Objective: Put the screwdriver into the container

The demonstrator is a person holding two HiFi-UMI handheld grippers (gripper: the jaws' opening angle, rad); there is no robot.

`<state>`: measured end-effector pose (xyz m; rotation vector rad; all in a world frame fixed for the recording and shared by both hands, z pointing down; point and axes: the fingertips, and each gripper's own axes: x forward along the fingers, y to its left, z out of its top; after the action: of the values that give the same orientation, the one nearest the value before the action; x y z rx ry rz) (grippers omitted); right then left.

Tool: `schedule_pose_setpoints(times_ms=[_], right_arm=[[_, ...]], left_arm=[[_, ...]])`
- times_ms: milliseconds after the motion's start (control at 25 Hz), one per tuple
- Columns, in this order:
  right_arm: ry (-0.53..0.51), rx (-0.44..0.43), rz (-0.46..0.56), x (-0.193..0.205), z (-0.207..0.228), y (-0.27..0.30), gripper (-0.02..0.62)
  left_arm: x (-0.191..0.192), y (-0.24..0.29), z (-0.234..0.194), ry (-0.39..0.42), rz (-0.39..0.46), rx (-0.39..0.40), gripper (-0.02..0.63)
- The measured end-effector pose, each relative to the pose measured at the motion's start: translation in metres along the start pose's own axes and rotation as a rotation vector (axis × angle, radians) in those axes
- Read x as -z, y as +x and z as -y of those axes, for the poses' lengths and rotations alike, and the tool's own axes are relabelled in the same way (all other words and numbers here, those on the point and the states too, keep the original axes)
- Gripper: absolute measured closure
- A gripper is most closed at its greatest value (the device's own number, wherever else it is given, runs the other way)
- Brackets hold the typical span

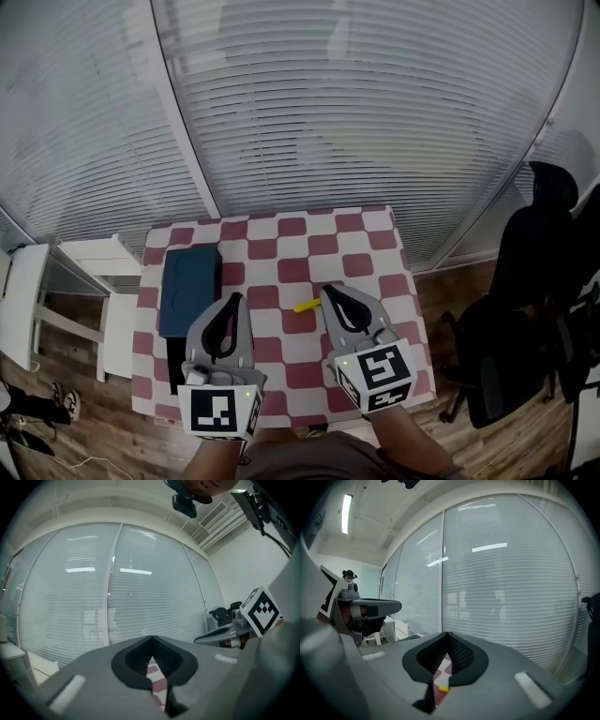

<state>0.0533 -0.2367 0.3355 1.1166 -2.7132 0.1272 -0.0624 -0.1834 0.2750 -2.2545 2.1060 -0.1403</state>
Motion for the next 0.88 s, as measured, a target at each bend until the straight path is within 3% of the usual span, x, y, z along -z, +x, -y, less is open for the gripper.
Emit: schedule_pose_setpoints(times_ms=[520,880], right_arm=[[0.068,0.017,-0.134,0.056,0.004,0.047,0.56],[0.119,-0.005,-0.234,0.107,0.003,0.068,0.504]], left_arm=[[0.04,0.041,-0.022,-0.037,-0.084,0.061,0.606],[0.067,0.069,-0.029,-0.074,-0.129,0.108,0.606]])
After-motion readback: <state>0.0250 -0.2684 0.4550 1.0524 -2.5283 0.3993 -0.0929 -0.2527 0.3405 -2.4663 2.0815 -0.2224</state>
